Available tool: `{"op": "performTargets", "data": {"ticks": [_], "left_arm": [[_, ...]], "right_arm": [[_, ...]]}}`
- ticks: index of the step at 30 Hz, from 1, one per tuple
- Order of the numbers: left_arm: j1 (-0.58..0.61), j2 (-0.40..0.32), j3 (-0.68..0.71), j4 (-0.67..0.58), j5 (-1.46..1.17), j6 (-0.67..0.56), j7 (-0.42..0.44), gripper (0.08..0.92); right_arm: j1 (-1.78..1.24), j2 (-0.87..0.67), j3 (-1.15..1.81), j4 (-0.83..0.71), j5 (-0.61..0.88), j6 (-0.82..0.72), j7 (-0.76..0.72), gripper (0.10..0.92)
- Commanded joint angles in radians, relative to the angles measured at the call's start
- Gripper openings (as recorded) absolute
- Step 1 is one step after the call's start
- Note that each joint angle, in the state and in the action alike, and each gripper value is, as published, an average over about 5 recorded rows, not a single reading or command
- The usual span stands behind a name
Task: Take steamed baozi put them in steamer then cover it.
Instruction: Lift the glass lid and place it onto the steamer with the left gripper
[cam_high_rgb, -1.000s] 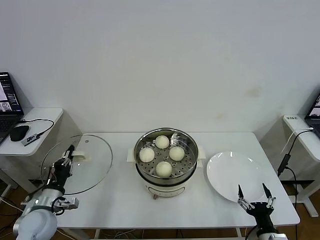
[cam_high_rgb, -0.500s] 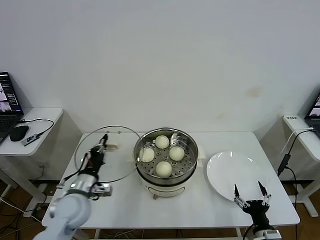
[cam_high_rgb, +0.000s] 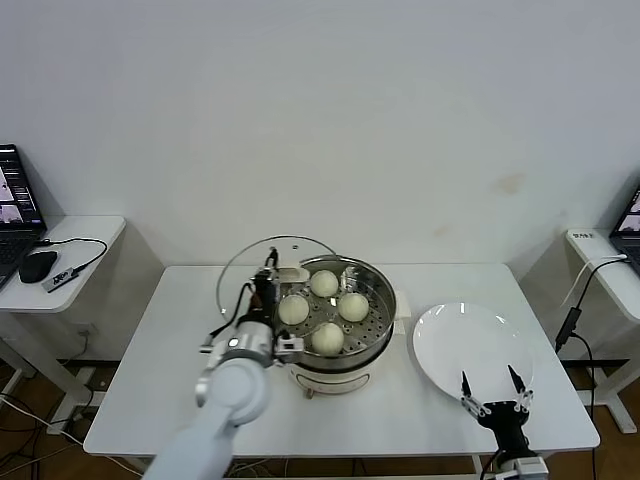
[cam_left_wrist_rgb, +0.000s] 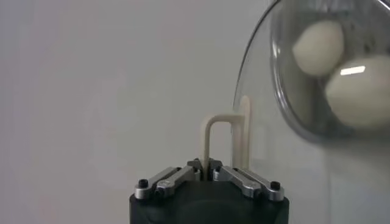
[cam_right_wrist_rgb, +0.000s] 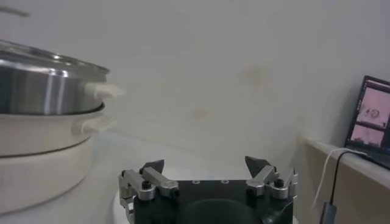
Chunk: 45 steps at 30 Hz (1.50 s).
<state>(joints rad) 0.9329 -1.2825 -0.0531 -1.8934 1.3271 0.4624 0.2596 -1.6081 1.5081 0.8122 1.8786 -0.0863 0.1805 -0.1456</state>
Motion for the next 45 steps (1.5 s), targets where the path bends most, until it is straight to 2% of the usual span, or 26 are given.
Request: {"op": "performTargets", "data": {"ticks": [1,13,45], "left_arm": [[-0.075,-0.178,0.112,0.084,0.088,0.079,0.048,0.14],[-0.044,-0.223,0.123,0.127,0.136,0.064,0.04,0.14],[-0.003,-0.243,0.116,0.176,0.226,0.021,0.033,0.14]], "right_arm": [[0.006,0.008,-0.008,-0.014,-0.033,0.001,0.005,0.823],[-0.001,0.008,-0.011,-0.016,-0.038,0.011,0.008,0.823],[-0.002,0.004,-0.024,-0.028,-0.041,0.019,0.006,0.823]]}}
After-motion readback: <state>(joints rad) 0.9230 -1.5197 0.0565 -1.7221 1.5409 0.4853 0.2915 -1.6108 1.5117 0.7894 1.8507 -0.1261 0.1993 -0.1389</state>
